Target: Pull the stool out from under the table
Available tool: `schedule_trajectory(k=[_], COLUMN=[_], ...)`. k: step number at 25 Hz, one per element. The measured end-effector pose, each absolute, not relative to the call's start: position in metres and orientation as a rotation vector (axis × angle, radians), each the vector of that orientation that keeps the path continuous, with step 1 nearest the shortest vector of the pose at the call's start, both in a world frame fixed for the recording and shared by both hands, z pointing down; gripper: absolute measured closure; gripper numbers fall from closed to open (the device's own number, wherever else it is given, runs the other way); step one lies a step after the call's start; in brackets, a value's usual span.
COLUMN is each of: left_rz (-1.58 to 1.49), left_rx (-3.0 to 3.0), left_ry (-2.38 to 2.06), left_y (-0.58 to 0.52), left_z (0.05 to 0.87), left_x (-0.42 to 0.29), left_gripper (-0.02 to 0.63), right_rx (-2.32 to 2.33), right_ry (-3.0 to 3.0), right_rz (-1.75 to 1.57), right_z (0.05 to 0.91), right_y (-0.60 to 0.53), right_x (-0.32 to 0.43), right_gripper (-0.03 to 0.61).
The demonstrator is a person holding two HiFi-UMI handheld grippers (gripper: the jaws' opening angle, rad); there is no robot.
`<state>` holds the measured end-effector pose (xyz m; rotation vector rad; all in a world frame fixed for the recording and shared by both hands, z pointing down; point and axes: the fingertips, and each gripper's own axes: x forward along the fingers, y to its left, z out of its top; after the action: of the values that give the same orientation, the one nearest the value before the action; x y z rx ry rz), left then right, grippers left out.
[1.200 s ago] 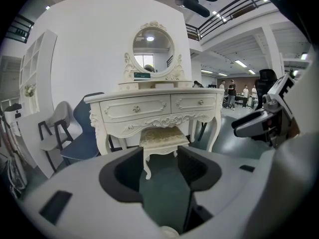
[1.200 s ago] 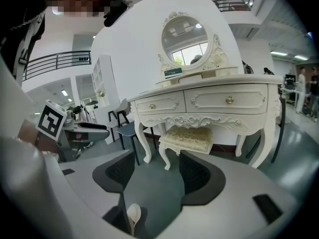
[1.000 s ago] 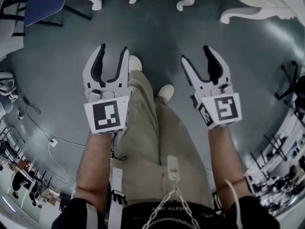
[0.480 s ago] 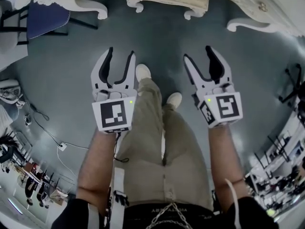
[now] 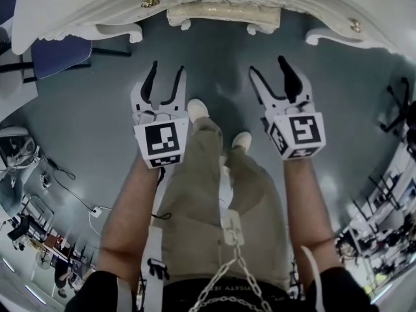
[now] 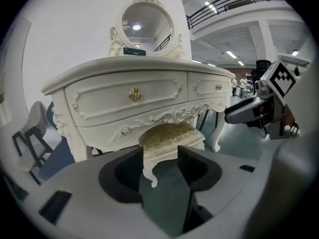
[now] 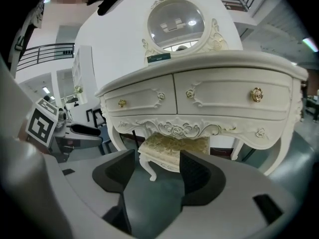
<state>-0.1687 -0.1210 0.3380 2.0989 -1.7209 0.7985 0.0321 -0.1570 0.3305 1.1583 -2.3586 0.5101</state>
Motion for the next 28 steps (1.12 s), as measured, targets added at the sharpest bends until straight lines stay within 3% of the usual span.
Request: schedule_trajectory(k=[14,28], left_rz=[0.902,1.127], left_rx=[1.959,1.968], left_ry=[-1.672,-1.633], left_y=[-0.184,-0.238], left_z=[0.468,0.544], left_x=[-0.192,-0.201], left_gripper=[0.399,0.373], right_rx=[1.104,1.027], right_ry=[-2.232,-2.133], right_rz=[0.467,0.427], right_z=[0.445,0.517], right_y=[-0.222,-0.289], right_x=[0.057,0.095], right_gripper=[0.302,0.301])
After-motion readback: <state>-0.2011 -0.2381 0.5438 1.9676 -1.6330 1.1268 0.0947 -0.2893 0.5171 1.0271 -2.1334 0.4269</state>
